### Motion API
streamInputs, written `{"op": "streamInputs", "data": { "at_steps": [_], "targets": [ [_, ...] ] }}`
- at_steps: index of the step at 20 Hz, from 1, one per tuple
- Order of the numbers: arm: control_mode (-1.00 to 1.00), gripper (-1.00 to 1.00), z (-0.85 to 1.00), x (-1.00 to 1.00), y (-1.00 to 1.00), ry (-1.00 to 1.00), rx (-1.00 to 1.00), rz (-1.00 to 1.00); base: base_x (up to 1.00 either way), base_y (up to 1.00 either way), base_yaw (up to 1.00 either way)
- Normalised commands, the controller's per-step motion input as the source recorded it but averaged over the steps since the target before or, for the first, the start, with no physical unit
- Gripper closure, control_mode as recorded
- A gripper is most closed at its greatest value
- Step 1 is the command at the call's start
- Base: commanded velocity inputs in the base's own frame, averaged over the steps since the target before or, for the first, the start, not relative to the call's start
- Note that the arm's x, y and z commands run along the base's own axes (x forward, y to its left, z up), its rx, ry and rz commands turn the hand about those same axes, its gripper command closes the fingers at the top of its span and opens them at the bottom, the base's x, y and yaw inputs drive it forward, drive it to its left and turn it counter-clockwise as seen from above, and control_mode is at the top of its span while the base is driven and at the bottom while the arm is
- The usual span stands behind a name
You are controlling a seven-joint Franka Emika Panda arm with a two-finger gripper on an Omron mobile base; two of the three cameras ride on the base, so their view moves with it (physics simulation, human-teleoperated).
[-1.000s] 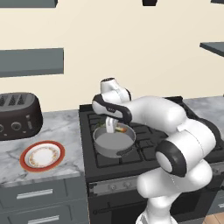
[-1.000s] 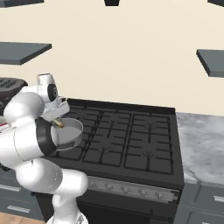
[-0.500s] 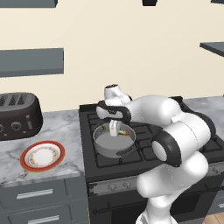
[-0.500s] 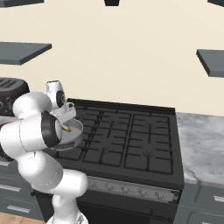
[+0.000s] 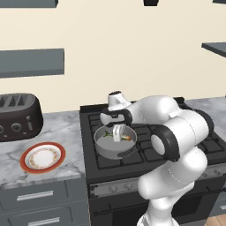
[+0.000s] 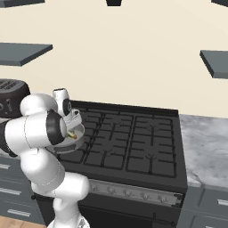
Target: Retrieve the frozen meat and place it in the pot on a burner. Then turn the burner on.
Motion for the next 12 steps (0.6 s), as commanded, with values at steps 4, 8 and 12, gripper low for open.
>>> {"op": "streamInputs", "data": {
  "at_steps": [4, 8, 12],
  "targets": [
    [-1.0, 1.0, -0.04, 0.19, 0.0, 0.0, 0.0, 0.0, 0.0, 0.0, 0.0],
    [-1.0, 1.0, -0.18, 0.12, 0.05, 0.0, 0.0, 0.0, 0.0, 0.0, 0.0],
    [-1.0, 1.0, -0.25, 0.06, 0.06, 0.0, 0.0, 0.0, 0.0, 0.0, 0.0]
  ]
}}
